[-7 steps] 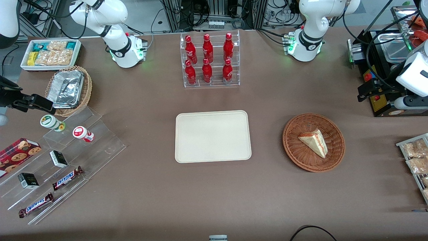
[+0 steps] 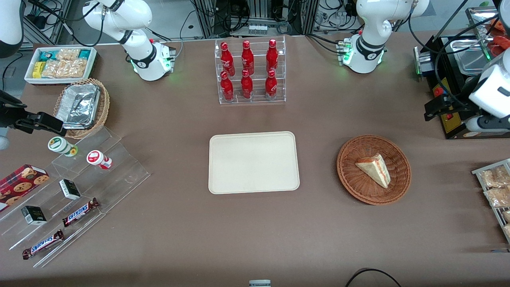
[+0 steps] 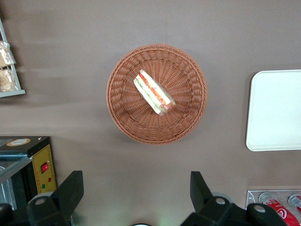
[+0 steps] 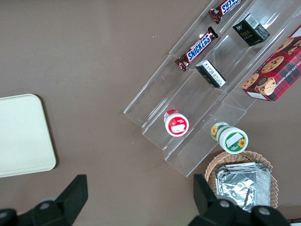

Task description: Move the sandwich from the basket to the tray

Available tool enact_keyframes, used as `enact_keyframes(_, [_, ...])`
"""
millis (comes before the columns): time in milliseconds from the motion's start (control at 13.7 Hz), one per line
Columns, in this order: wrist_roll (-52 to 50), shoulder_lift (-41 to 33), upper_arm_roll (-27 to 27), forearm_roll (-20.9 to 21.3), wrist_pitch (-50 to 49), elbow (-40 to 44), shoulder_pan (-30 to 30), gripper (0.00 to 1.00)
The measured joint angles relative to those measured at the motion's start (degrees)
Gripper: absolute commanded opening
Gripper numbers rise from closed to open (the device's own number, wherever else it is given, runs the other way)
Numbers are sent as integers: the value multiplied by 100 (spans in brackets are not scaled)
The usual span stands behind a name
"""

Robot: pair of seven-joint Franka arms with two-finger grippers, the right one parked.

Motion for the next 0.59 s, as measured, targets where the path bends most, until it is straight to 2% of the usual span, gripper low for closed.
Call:
enact_keyframes(293, [-251, 416, -20, 0, 920, -484, -4, 100])
enact_keyframes(585, [-718, 458, -24, 0, 1956, -1269, -4, 100])
